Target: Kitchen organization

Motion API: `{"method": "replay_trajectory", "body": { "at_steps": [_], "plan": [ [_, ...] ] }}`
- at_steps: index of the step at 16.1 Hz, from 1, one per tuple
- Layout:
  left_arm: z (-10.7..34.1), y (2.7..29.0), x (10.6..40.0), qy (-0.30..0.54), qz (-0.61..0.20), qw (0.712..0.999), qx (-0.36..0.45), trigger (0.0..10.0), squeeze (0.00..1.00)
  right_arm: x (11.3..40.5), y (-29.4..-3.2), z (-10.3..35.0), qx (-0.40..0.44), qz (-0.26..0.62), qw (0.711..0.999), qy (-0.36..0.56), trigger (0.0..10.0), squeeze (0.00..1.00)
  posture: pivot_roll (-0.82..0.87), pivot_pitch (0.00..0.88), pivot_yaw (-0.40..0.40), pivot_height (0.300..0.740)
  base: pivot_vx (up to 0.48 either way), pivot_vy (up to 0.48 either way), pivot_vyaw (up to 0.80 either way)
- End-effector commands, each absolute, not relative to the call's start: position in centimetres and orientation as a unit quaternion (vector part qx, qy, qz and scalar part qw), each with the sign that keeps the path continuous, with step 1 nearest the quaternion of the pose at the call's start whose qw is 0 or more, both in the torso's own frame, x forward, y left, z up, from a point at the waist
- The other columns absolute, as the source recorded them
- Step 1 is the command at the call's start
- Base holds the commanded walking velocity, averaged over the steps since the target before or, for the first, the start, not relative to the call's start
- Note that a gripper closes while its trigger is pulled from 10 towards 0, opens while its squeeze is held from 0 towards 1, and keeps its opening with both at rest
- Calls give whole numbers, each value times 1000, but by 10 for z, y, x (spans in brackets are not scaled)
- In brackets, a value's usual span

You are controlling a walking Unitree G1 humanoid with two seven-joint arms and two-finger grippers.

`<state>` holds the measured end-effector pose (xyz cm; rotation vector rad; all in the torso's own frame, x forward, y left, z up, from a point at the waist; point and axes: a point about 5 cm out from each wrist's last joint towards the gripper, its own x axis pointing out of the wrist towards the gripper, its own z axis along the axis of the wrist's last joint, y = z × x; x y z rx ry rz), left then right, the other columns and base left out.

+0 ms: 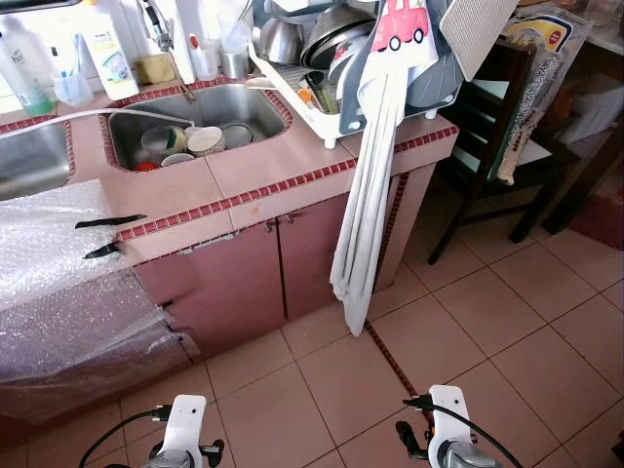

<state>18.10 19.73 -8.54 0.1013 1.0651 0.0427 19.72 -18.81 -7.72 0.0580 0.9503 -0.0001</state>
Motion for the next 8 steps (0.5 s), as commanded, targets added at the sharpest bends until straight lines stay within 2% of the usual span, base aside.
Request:
{"method": "replay_trajectory", "body": {
  "at_steps": [1,8],
  "plan": [
    [-87,200,178,511,26,857,50,10000,0,196,-188,-78,27,-4,887,461,10000,0,-87,77,36,740,0,0,0],
    [-87,200,178,511,26,857,50,10000,0,196,-188,-78,27,-4,887,461,10000,0,-87,77,36,740,0,0,0]
  ]
}}
